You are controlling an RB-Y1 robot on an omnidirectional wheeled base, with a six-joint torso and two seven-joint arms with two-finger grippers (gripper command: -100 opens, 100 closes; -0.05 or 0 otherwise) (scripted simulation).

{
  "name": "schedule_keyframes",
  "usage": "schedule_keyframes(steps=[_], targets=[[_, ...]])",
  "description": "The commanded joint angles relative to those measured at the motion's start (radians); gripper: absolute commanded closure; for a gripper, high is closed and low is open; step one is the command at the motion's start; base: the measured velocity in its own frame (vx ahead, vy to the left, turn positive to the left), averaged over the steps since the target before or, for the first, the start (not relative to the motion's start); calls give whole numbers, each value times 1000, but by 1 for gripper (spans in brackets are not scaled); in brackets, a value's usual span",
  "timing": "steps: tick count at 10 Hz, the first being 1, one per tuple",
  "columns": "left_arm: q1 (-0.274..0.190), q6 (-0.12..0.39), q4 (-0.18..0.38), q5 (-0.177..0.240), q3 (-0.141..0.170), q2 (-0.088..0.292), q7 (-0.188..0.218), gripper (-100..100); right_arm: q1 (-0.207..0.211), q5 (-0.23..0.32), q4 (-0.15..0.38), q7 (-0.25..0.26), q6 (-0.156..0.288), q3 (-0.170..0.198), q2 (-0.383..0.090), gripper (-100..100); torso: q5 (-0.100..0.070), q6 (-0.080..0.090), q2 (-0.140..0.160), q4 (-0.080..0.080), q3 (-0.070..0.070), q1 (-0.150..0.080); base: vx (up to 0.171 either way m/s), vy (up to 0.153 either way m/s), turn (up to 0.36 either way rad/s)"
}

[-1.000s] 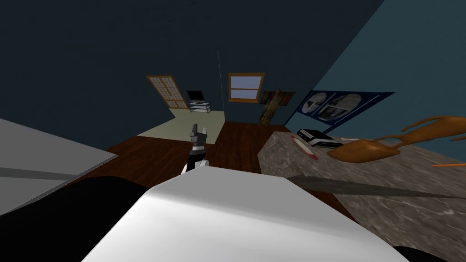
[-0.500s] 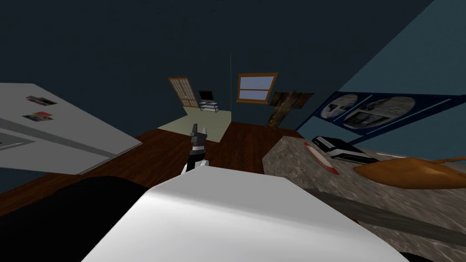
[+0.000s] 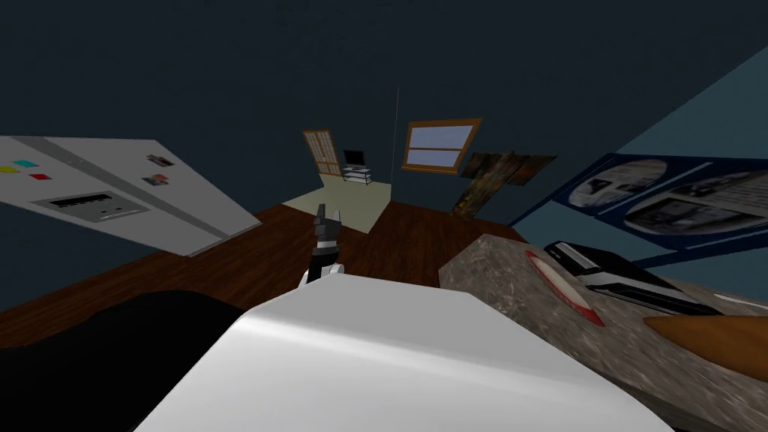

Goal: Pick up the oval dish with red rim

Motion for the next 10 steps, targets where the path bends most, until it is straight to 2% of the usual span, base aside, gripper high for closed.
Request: schedule_keyframes(steps=[1, 2, 3, 4, 5, 6, 7, 8, 10], targets=[[0, 0, 0, 0, 0, 0, 0, 0, -6, 4, 50, -5, -19, 8, -13, -100, 0, 0, 0, 0, 0, 0, 17, -18, -39], [0, 0, 0, 0, 0, 0, 0, 0, -6, 4, 61, -5, -19, 8, -13, -100, 0, 1, 1, 0, 1, 2, 3, 2, -30], [0, 0, 0, 0, 0, 0, 0, 0, 33, 16, 94, -27, -26, 2, -58, -100, 1, 0, 2, 1, 1, 3, 16, -11, 375], [0, 0, 0, 0, 0, 0, 0, 0, 33, 16, 109, -27, -26, 2, -58, -100, 1, -1, 1, 0, 1, 2, 23, -39, 179], [0, 0, 0, 0, 0, 0, 0, 0, 70, 29, 145, -47, -32, -4, -101, -100, 0, 0, 1, 0, 1, 1, 54, -49, 288], [0, 0, 0, 0, 0, 0, 0, 0, 70, 29, 156, -47, -32, -4, -103, -100, 0, -1, -1, 0, -1, 0, 50, -55, 149], [0, 0, 0, 0, 0, 0, 0, 0, 103, 42, 199, -67, -37, -11, -146, -100, 0, 0, -1, 0, -1, -1, 48, -54, 311], [0, 0, 0, 0, 0, 0, 0, 0, 103, 42, 200, -67, -37, -11, -146, -100, 0, -1, -2, 0, -1, -1, 38, -53, 183], [0, 0, 0, 0, 0, 0, 0, 0, 158, 65, 275, -105, -44, -26, -217, -100, 0, -1, -2, -1, -1, -1, 69, -97, 331]])
